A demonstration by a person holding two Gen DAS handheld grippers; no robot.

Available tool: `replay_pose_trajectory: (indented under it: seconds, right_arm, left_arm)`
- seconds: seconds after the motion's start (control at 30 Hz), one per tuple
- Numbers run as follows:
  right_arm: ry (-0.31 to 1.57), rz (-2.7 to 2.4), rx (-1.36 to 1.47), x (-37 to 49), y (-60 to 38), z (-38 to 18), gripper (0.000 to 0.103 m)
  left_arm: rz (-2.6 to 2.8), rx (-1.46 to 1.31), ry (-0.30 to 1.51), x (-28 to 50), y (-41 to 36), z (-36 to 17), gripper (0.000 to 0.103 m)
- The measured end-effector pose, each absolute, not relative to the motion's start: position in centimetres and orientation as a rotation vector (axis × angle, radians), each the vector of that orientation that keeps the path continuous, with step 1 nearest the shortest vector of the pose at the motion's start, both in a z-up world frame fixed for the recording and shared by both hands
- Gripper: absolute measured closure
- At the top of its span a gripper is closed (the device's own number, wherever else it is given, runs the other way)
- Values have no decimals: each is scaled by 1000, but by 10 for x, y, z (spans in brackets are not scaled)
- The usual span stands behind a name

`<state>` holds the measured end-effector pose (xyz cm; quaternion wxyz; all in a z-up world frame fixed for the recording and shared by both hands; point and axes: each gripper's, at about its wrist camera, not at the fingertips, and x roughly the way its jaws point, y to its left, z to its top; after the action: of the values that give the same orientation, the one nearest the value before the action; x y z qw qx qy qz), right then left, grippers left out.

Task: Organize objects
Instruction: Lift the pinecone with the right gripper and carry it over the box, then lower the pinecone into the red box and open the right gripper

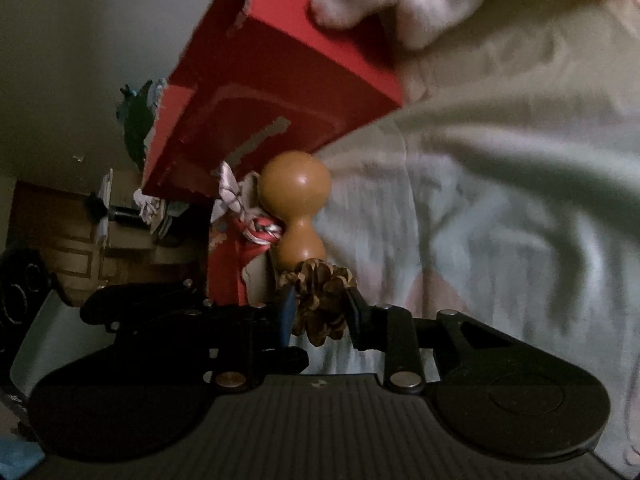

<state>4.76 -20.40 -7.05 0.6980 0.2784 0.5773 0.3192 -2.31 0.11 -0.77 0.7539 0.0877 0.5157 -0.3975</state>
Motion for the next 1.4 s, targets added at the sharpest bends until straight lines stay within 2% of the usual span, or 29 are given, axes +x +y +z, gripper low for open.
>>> replay_pose_trajectory:
  seconds: [0.27,0.47,0.63,0.77,1.0,1.2,1.4]
  right_arm:
    - [1092,701,518,59,-208,5,74]
    - [920,757,436,90,-184,63,74]
    - [874,818,413,129,-144,84,74]
    - [932,830,388,161,-102,72,74]
    - [1164,810,382,203,-43,19,74]
    - [1322,814,385,218,-11,-13,74]
    - [1403,853,356,228,8,-32,74]
  left_arm:
    - [-944,239,892,-17,-6,51,83]
    - [-909,190,714,10,19,103,83]
    - [-801,165,636,37,52,125,83]
    - [-713,132,684,69,74,114,83]
    - [-585,68,859,117,102,61,83]
    - [-493,68,960,130,117,29,83]
    - [-434,77,1017,135,127,12,83]
